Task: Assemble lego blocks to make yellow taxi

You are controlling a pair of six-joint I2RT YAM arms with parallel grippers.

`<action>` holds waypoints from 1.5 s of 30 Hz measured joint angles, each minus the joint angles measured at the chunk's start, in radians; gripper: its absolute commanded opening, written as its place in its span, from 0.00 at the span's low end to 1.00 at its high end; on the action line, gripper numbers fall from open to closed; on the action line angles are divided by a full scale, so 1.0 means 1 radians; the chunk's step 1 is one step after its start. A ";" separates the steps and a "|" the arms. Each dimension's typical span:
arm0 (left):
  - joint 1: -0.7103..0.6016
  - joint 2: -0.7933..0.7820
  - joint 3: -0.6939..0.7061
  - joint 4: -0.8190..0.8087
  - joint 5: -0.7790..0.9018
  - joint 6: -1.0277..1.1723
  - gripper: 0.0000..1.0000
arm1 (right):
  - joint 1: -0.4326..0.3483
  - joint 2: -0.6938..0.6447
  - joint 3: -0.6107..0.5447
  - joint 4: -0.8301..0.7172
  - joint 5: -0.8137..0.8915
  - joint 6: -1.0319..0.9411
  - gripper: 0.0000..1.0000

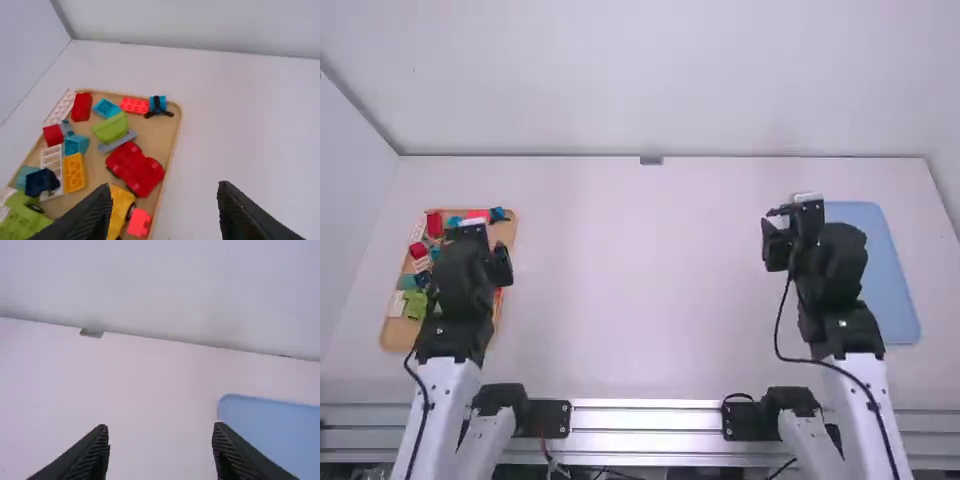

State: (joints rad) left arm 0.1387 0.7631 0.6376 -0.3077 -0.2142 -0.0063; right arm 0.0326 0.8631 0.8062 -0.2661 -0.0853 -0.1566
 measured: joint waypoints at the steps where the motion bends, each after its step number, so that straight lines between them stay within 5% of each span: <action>1: 0.019 0.024 0.019 -0.009 0.010 0.006 0.63 | 0.000 0.026 0.024 -0.006 -0.003 -0.005 0.63; 13: 0.253 0.385 0.277 -0.192 0.133 0.166 0.85 | 0.014 0.347 0.337 -0.106 -0.039 -0.078 0.85; 26: 0.447 0.708 0.427 -0.497 0.170 0.408 0.97 | 0.026 0.560 0.540 -0.126 -0.065 -0.118 0.97; 31: 0.459 0.801 0.426 -0.493 0.151 0.504 0.85 | 0.026 0.595 0.576 -0.115 -0.067 -0.095 0.98; 45: 0.468 0.853 0.311 -0.314 0.197 0.666 0.80 | 0.035 0.602 0.584 -0.100 -0.069 -0.079 0.99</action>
State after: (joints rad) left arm 0.6064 1.6165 0.9482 -0.6216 -0.0170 0.6601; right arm 0.0681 1.4651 1.3903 -0.3664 -0.1543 -0.2359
